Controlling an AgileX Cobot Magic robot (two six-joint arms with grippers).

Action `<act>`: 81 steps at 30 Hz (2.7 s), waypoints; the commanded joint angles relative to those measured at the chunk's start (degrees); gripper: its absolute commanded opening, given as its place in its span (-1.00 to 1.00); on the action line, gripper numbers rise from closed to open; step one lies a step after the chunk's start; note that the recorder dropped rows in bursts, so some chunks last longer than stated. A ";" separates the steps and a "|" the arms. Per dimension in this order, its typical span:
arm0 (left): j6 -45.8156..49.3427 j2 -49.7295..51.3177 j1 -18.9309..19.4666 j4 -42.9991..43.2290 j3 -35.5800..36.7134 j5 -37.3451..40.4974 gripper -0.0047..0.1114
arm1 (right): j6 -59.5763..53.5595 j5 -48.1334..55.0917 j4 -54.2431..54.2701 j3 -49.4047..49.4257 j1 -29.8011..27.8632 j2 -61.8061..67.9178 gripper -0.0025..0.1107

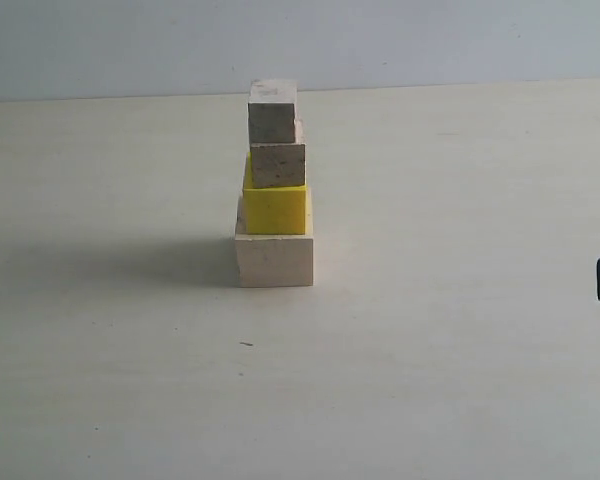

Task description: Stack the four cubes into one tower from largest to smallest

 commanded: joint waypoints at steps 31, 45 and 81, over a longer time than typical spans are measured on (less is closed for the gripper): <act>4.68 -3.19 -4.30 14.91 19.72 -13.64 -0.92 | -0.14 -0.62 0.19 0.33 0.10 -0.16 -0.96; 5.76 -3.19 -4.30 14.91 19.72 -13.35 -0.92 | -0.14 -0.62 0.19 0.33 0.10 -0.16 -0.96; 5.76 -3.19 -4.30 14.91 19.72 -13.35 -0.92 | -0.14 -0.62 0.19 0.33 0.10 -0.16 -0.96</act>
